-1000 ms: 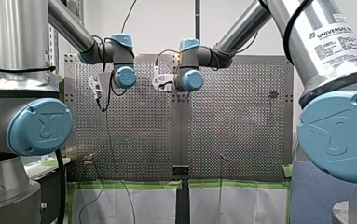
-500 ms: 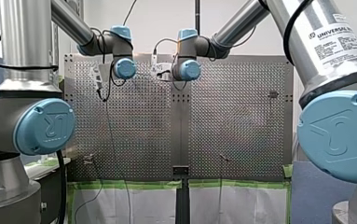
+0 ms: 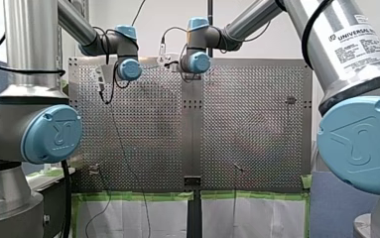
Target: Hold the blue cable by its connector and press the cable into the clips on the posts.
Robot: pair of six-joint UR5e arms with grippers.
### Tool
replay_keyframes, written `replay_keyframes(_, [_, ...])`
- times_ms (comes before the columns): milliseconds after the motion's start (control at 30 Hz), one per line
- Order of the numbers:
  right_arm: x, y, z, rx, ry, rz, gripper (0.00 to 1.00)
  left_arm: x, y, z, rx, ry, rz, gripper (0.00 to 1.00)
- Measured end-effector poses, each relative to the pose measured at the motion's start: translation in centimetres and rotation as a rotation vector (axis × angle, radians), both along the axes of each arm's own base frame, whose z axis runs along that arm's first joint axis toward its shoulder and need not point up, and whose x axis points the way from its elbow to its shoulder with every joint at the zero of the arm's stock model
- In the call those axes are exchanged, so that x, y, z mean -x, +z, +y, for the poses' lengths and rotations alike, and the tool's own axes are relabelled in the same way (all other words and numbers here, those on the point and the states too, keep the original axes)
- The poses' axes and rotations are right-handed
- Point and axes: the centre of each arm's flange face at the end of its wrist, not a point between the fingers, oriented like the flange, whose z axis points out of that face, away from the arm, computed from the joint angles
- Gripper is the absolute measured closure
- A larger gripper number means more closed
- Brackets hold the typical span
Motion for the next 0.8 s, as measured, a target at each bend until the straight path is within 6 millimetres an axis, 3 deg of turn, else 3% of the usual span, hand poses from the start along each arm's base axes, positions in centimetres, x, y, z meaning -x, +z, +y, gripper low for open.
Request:
replay_keyframes(233, [-0.7, 1.6, 0.2, 0.022, 0.014, -0.023, 1.0, -0.3, 1.3, 1.0, 0.006, 0.02, -0.017, 1.0])
replay_keyframes(533, [-1.3, 1.3, 1.2, 0.017, 0.033, -0.017, 1.0, -1.3, 2.6, 2.4, 0.006, 0.021, -0.039, 1.0])
replay_keyframes(800, [-1.2, 1.1, 0.9, 0.012, 0.024, -0.015, 1.0, -2.3, 3.3, 3.8, 0.011, 0.02, -0.059, 1.0])
